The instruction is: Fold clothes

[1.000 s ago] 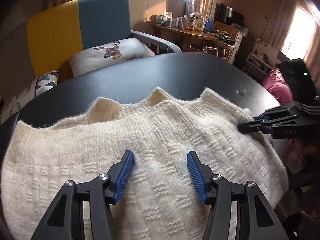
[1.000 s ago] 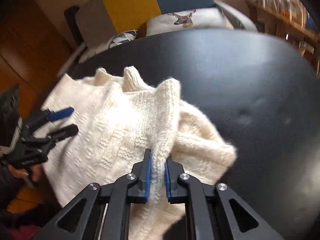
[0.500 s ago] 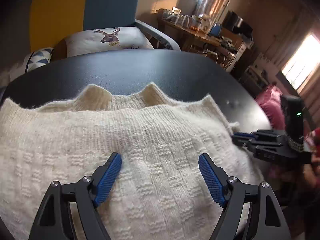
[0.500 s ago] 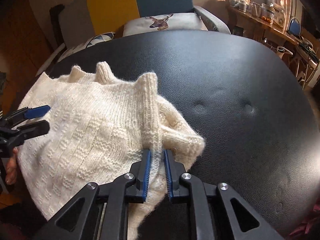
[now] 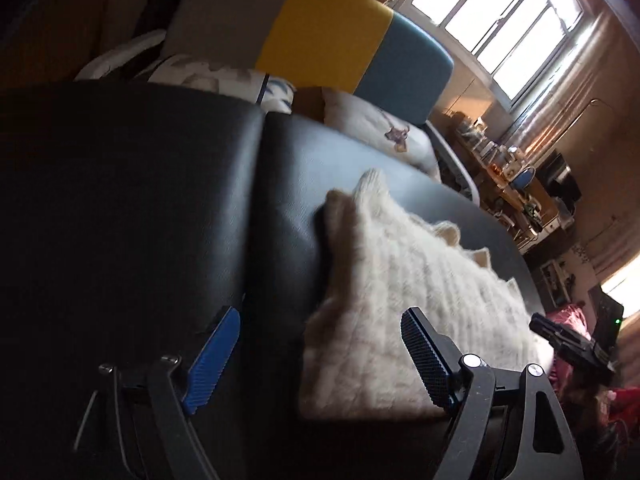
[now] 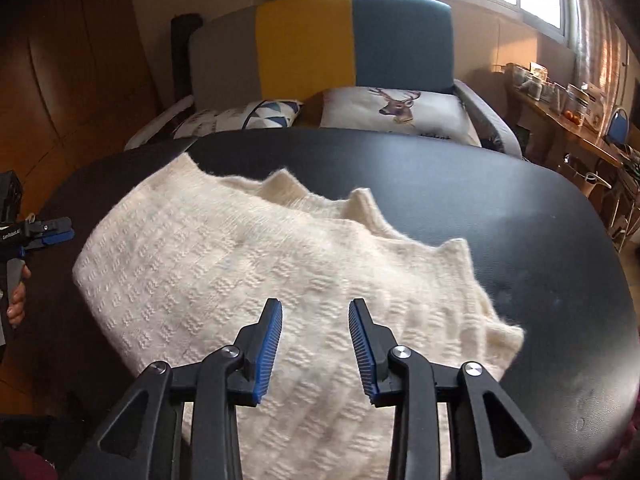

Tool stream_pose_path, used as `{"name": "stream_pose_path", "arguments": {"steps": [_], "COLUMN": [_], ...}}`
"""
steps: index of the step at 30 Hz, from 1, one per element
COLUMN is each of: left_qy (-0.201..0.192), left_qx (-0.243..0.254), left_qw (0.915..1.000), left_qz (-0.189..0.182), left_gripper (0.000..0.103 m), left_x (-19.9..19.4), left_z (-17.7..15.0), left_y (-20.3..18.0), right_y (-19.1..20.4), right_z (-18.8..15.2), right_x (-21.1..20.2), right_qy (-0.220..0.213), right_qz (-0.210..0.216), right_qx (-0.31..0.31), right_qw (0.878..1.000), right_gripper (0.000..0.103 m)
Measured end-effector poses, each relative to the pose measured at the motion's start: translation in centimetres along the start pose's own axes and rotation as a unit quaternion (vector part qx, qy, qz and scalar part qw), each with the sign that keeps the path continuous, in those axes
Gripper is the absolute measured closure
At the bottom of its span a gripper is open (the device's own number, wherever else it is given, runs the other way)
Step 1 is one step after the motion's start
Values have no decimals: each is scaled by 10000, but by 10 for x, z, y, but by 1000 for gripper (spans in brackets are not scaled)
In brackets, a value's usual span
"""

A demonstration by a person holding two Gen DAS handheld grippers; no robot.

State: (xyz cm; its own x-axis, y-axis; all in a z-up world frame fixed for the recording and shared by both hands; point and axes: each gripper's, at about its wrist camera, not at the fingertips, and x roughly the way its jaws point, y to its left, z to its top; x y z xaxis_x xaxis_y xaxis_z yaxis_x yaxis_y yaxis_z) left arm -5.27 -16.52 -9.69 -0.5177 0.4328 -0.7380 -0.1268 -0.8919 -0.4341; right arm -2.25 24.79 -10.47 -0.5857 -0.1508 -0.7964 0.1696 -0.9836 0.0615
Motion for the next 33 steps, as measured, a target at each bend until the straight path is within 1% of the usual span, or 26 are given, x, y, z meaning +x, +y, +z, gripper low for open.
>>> {"name": "stream_pose_path", "arguments": {"steps": [2, 3, 4, 5, 6, 7, 8, 9, 10, 13, 15, 16, 17, 18, 19, 20, 21, 22, 23, 25, 26, 28, 31, 33], "left_qy": [212, 257, 302, 335, 338, 341, 375, 477, 529, 666, 752, 769, 701, 595, 469, 289, 117, -12, -53, 53, 244, 680, 1147, 1321], "left_qx": [-13, -20, -28, -31, -22, -12, -56, -244, -378, -417, -338, -266, -219, -240, -279, -368, -433, -414, -359, -287, -295, -477, -789, -1021], "left_qw": [9998, 9996, 9994, 9991, 9991, 9990, 9987, 9973, 9961, 9947, 9946, 9949, 9959, 9964, 9969, 9973, 9975, 9977, 9978, 9970, 9947, 9882, 9797, 9724], "left_qz": [-8, -94, -180, -249, -268, -288, -351, -512, -590, -657, -634, -596, -529, -554, -569, -559, -544, -529, -561, -721, -951, -1287, -1440, -1631], "left_gripper": [20, 21, 25, 47, 56, 79, 86, 87, 87, 87, 85, 81, 70, 62, 45, 32, 28, 22, 16, 13, 13, 13, 13, 12], "left_x": [8, 11, 14, 16, 15, 14, 13, 12, 10, -2, -9, -13, -17, -20, -24, -28, -32, -33, -31, -19, -8, 17, 51, 66], "left_z": [-18, -25, -31, -38, -42, -47, -51, -54, -60, -76, -81, -82, -78, -73, -66, -58, -50, -40, -30, -9, 0, 15, 31, 36], "left_y": [7, 6, 4, 3, 1, -1, -2, 2, 5, 2, -5, -9, -11, -11, -11, -9, -8, -8, -10, -13, -13, -10, -4, -3], "right_y": [2, 2, -1, -6, -12, -19, -26, -32, -38, -44, -43, -41, -39, -38, -37, -37, -38, -40, -42, -45, -46, -47, -46, -47], "right_z": [-5, -8, -11, -15, -20, -25, -29, -33, -37, -45, -46, -46, -46, -46, -46, -46, -46, -46, -46, -46, -46, -47, -50, -50], "right_x": [13, 18, 21, 23, 25, 27, 26, 26, 26, 24, 23, 23, 22, 21, 20, 19, 19, 19, 19, 20, 21, 20, 19, 19], "right_qy": [168, 245, 319, 397, 448, 491, 433, 382, 330, 118, 60, 35, 12, 2, 9, 21, 29, 22, 13, -47, -77, -149, -232, -250], "right_qz": [-40, -58, -108, -151, -163, -167, -65, -67, -68, -37, -60, -84, -107, -128, -131, -116, -83, -35, 12, 80, 112, 130, 150, 176], "right_qx": [13, 42, 85, 129, 170, 211, 243, 229, 216, 165, 148, 106, 65, 30, 28, 68, 134, 202, 267, 305, 322, 295, 247, 238], "right_qw": [9998, 9997, 9994, 9990, 9987, 9984, 9987, 9990, 9992, 9998, 9999, 9999, 9999, 9999, 9999, 9999, 9999, 9998, 9996, 9995, 9994, 9994, 9993, 9992], "right_gripper": [68, 68, 68, 68, 68, 68, 68, 68, 68, 68, 68, 65, 65, 65, 65, 65, 64, 63, 63, 62, 62, 62, 62, 62]}}
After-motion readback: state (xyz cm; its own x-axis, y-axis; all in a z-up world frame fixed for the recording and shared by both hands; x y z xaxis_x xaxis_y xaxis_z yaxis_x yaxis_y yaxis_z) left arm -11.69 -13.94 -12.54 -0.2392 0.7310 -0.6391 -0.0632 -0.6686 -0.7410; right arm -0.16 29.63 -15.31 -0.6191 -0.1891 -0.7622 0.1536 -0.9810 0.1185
